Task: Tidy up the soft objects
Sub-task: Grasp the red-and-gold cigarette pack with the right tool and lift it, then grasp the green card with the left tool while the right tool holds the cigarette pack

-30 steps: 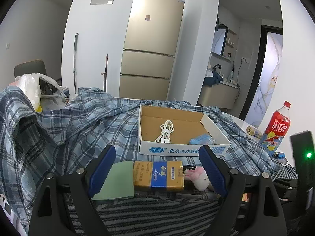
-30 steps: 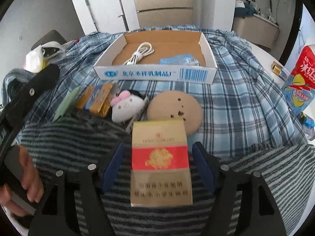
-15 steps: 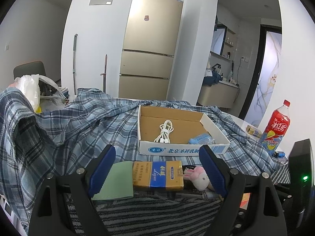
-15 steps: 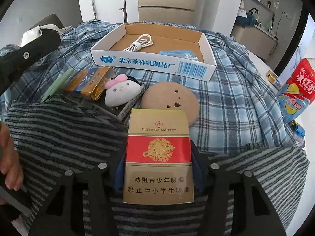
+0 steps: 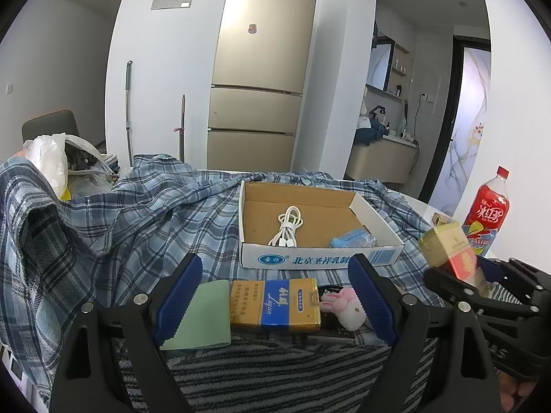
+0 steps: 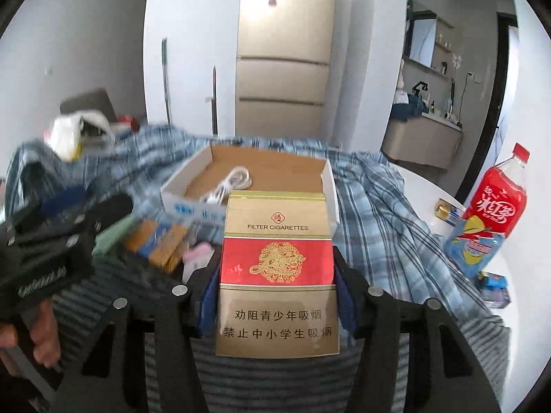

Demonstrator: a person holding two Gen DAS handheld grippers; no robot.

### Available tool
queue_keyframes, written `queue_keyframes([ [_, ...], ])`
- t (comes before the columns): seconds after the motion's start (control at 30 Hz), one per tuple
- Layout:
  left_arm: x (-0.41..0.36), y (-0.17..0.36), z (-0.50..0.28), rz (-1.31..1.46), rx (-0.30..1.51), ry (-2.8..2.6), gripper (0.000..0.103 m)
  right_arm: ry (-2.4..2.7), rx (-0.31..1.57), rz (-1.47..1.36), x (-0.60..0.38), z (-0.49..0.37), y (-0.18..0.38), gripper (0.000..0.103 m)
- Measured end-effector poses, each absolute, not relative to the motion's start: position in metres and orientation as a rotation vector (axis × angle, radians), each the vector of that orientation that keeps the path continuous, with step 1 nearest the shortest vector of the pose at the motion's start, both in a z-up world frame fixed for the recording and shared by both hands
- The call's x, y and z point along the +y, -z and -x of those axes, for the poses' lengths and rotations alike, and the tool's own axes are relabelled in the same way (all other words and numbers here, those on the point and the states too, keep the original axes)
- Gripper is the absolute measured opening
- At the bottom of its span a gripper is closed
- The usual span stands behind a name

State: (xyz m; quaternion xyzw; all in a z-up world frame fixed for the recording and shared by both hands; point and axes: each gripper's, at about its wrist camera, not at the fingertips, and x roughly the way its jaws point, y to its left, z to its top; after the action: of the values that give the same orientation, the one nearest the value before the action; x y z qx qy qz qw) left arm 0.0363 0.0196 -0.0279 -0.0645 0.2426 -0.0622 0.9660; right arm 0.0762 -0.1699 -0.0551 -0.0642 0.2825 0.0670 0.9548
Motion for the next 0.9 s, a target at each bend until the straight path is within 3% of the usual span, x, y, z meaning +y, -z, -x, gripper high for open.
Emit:
queue_keyframes([
  [0.33,0.021,0.027,-0.035,0.116,0.49,0.078,0.088,-0.096,0.517,0.079,-0.17,-0.085,0.077,0.055],
  [0.67,0.046,0.038,-0.05,0.118,0.699,0.079,0.088,-0.078,0.505,0.008,-0.185,-0.084,0.078,0.055],
  [0.73,0.054,0.039,-0.049,0.126,0.711,0.129,0.085,-0.092,0.503,-0.003,-0.187,-0.083,0.079,0.055],
  [0.8,0.061,0.042,-0.048,0.116,0.731,0.132,0.074,-0.115,0.508,0.003,-0.184,-0.083,0.08,0.055],
  [0.9,0.069,0.044,-0.053,0.075,0.766,0.109,0.074,-0.125,0.534,0.022,-0.179,-0.087,0.084,0.055],
])
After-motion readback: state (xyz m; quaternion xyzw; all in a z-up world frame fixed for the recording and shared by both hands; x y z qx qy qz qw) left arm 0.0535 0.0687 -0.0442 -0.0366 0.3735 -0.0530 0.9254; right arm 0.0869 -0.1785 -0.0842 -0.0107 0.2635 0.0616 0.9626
